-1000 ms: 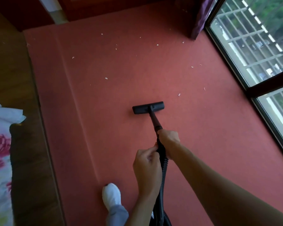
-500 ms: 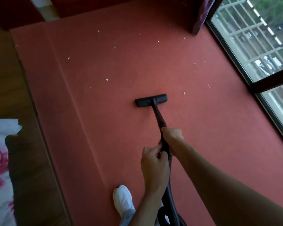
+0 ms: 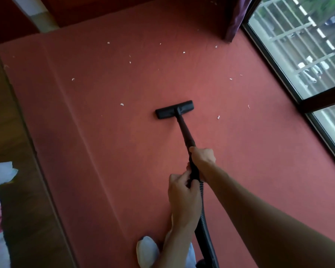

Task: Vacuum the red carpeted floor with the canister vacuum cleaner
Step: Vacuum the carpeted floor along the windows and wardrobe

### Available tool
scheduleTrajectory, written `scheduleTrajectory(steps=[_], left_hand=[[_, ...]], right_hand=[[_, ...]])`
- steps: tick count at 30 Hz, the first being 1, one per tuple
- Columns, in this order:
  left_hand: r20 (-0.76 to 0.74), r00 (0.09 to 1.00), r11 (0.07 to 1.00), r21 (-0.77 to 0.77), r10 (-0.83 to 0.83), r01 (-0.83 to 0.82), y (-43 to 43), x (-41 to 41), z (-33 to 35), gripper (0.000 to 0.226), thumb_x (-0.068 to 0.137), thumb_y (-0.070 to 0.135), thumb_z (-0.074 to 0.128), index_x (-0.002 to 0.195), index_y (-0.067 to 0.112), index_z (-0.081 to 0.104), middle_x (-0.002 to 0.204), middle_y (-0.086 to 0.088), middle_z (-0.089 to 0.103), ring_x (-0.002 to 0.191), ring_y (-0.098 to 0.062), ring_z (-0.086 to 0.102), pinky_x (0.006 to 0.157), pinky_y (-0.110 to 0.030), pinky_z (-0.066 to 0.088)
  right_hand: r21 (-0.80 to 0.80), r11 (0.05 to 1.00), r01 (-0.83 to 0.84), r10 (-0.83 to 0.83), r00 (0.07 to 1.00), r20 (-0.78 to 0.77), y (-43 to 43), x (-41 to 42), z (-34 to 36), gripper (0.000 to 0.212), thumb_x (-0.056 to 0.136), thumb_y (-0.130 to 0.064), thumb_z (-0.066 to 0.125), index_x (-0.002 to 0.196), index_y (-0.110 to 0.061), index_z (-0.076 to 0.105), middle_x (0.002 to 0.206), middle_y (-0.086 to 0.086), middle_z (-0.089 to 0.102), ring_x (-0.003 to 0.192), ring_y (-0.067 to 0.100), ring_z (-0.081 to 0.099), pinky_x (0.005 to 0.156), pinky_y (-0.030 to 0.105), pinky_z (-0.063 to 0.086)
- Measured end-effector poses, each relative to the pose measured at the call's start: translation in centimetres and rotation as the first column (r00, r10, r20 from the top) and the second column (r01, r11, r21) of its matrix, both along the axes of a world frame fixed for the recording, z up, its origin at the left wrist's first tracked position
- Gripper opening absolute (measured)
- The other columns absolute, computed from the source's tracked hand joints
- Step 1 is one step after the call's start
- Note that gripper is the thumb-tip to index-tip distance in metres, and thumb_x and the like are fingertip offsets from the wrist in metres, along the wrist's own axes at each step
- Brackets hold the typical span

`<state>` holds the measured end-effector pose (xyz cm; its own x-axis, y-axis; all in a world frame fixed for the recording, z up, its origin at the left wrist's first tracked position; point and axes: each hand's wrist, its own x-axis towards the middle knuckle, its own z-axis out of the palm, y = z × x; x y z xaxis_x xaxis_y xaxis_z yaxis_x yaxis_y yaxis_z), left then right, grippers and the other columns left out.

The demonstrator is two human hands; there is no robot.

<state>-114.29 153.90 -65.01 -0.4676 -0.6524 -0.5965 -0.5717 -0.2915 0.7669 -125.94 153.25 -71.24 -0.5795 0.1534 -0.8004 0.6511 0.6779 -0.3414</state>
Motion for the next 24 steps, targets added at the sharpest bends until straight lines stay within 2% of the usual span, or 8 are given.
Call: scheduleTrajectory(steps=[5,11,14,16,18,20,24], left_hand=[[0.033,0.999,1.0,-0.002,-0.015,0.015,-0.4,-3.3,0.4,0.033,0.092,0.011,0.053,0.113,0.029,0.072,0.094,0.0,0.052,0.084,-0.008,0.059,0.087,-0.027,0.051],[0.121,0.976,0.983,-0.001,-0.179,0.181,3.0,-4.3,1.7,0.029,0.087,0.009,0.056,0.097,0.026,0.077,0.084,0.002,0.057,0.082,-0.014,0.06,0.08,-0.028,0.049],[0.125,0.972,0.978,-0.043,-0.199,0.206,6.3,-3.7,1.7,0.033,0.079,0.017,0.06,0.075,0.047,0.073,0.078,0.006,0.059,0.077,-0.009,0.062,0.08,-0.025,0.049],[0.119,0.982,0.983,-0.093,-0.146,0.158,7.9,-3.6,1.7,0.028,0.068,0.025,0.052,0.061,0.049,0.066,0.083,0.014,0.059,0.07,0.001,0.058,0.068,-0.014,0.043],[0.119,0.985,0.98,-0.14,-0.124,0.14,9.3,-3.4,1.6,0.027,0.062,0.036,0.044,0.073,0.043,0.067,0.081,0.022,0.057,0.067,0.001,0.054,0.059,-0.016,0.041],[0.111,0.986,0.974,-0.177,-0.124,0.142,10.2,-3.5,1.3,0.036,0.059,0.04,0.037,0.078,0.045,0.068,0.08,0.029,0.056,0.069,-0.002,0.055,0.059,-0.021,0.043],[0.113,0.975,0.959,-0.19,-0.191,0.21,10.8,-4.2,1.1,0.037,0.063,0.04,0.039,0.083,0.053,0.067,0.081,0.028,0.056,0.074,-0.002,0.055,0.065,-0.007,0.04]], right_hand=[[-0.045,0.998,0.032,-0.033,0.999,-0.019,-0.1,-3.2,-0.2,0.024,0.085,-0.025,0.058,0.096,-0.004,0.063,0.079,0.015,0.071,0.069,0.032,0.072,0.071,0.05,0.062],[-0.026,0.985,0.169,-0.168,0.986,0.01,6.5,-3.4,1.0,0.02,0.085,-0.023,0.058,0.08,-0.005,0.065,0.064,0.013,0.068,0.054,0.029,0.066,0.063,0.042,0.06],[-0.046,0.971,0.236,-0.235,0.971,0.034,10.4,-2.1,1.4,0.02,0.087,-0.022,0.06,0.079,-0.004,0.067,0.056,0.013,0.063,0.047,0.027,0.06,0.054,0.037,0.055],[-0.07,0.948,0.31,-0.306,0.95,0.067,12.6,-1.2,1.5,0.023,0.087,-0.023,0.061,0.081,-0.002,0.067,0.053,0.013,0.06,0.046,0.027,0.058,0.053,0.036,0.051],[-0.077,0.922,0.378,-0.371,0.923,0.1,14.3,-0.3,1.6,0.026,0.087,-0.024,0.061,0.081,0.0,0.066,0.052,0.014,0.059,0.047,0.027,0.056,0.055,0.036,0.048],[-0.088,0.888,0.45,-0.44,0.89,0.117,15.4,0.2,1.9,0.027,0.088,-0.023,0.06,0.078,0.002,0.064,0.051,0.014,0.056,0.047,0.026,0.053,0.055,0.036,0.045],[-0.102,0.822,0.561,-0.549,0.827,0.122,16.2,-0.6,1.8,0.026,0.089,-0.02,0.06,0.077,0.004,0.06,0.053,0.016,0.055,0.047,0.026,0.052,0.055,0.035,0.044]])
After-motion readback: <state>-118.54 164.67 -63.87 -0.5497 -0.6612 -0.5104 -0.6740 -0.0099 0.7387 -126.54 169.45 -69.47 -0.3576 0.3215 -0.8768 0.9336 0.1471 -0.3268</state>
